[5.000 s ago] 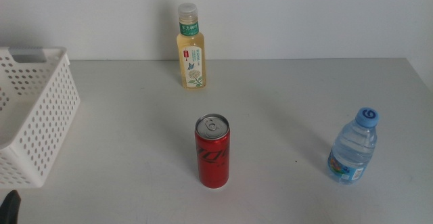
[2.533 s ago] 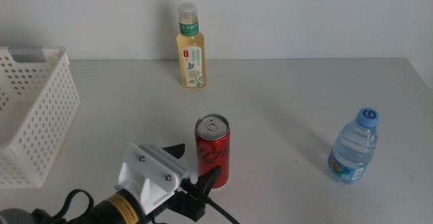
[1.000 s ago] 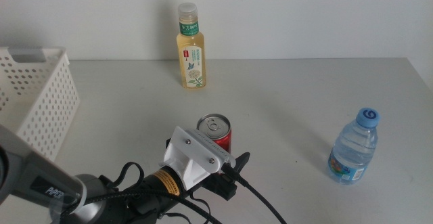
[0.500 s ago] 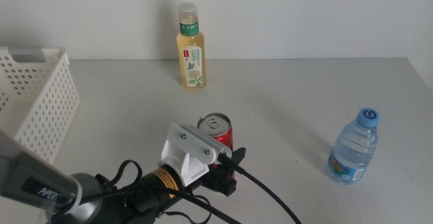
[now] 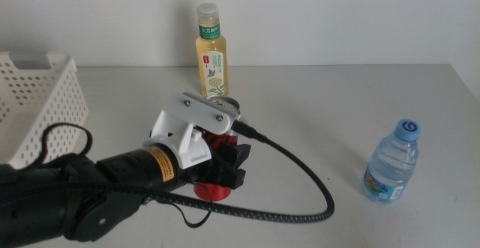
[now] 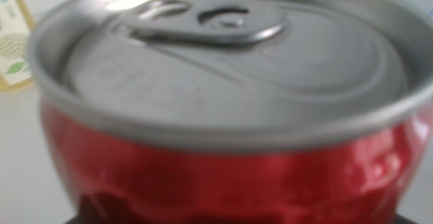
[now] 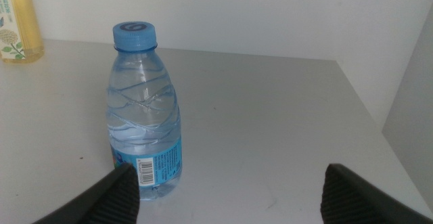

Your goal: Use arms to grab the bottles and put them into the dustbin to the left of the table.

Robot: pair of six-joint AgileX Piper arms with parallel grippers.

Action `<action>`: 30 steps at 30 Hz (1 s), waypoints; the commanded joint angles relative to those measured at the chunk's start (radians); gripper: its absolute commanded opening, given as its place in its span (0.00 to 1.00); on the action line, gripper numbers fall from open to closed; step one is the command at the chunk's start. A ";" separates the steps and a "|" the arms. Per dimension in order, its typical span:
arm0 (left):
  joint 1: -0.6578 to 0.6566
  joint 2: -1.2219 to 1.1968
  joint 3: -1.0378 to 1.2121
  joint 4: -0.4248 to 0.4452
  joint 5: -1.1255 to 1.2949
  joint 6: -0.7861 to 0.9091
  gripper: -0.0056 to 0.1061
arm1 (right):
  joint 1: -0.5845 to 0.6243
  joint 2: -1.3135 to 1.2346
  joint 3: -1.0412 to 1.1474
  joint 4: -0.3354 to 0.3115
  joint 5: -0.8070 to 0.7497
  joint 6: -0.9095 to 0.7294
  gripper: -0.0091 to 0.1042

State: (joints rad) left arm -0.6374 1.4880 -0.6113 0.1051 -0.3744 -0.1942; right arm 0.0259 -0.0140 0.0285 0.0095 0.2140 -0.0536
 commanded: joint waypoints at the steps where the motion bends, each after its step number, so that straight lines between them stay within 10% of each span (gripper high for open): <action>1: 0.000 -0.101 -0.090 -0.013 0.096 -0.018 0.03 | -0.006 -0.021 -0.009 -0.009 -0.078 -0.005 0.91; 13: 0.000 -0.163 -0.580 -0.009 1.022 0.002 0.03 | -0.006 -0.021 -0.009 -0.009 -0.078 -0.005 0.91; 24: 0.005 -0.163 -0.701 0.118 1.258 -0.172 0.03 | -0.006 -0.021 -0.009 -0.009 -0.078 -0.005 0.91; 30: 0.131 -0.149 -0.770 0.025 1.384 -0.011 0.03 | -0.006 -0.021 -0.009 -0.009 -0.078 -0.005 0.91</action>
State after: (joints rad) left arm -0.5314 1.3681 -1.3254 0.1399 1.0390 -0.2469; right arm 0.0259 -0.0140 0.0285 0.0095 0.2140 -0.0536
